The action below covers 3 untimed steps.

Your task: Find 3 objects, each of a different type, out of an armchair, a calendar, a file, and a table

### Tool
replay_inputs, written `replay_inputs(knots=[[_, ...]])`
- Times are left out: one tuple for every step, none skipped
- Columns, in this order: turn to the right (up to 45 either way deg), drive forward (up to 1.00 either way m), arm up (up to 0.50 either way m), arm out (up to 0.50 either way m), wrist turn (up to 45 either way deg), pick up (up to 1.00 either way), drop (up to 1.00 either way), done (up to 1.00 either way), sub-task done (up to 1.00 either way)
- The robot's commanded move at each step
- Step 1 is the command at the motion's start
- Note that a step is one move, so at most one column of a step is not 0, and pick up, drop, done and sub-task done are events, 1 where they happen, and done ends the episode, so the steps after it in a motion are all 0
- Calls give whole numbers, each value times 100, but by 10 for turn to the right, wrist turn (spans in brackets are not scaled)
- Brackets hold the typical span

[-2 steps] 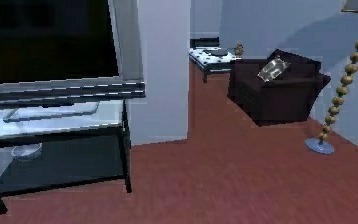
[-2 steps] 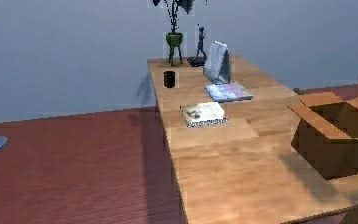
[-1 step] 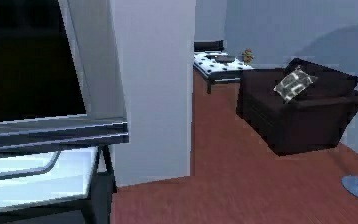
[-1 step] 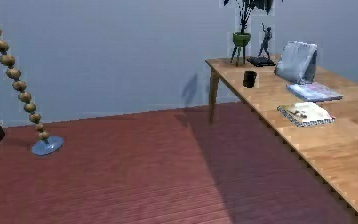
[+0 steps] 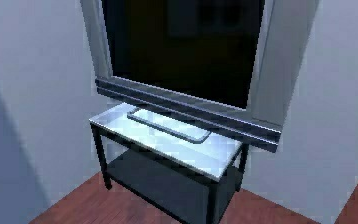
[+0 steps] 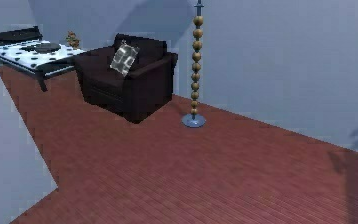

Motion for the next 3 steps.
replay_inputs(knots=[[0, 0, 0, 0, 0, 0, 0, 0, 100], [450, 0, 0, 0, 0, 0, 0, 0, 0], [390, 0, 0, 0, 0, 0, 0, 0, 0]])
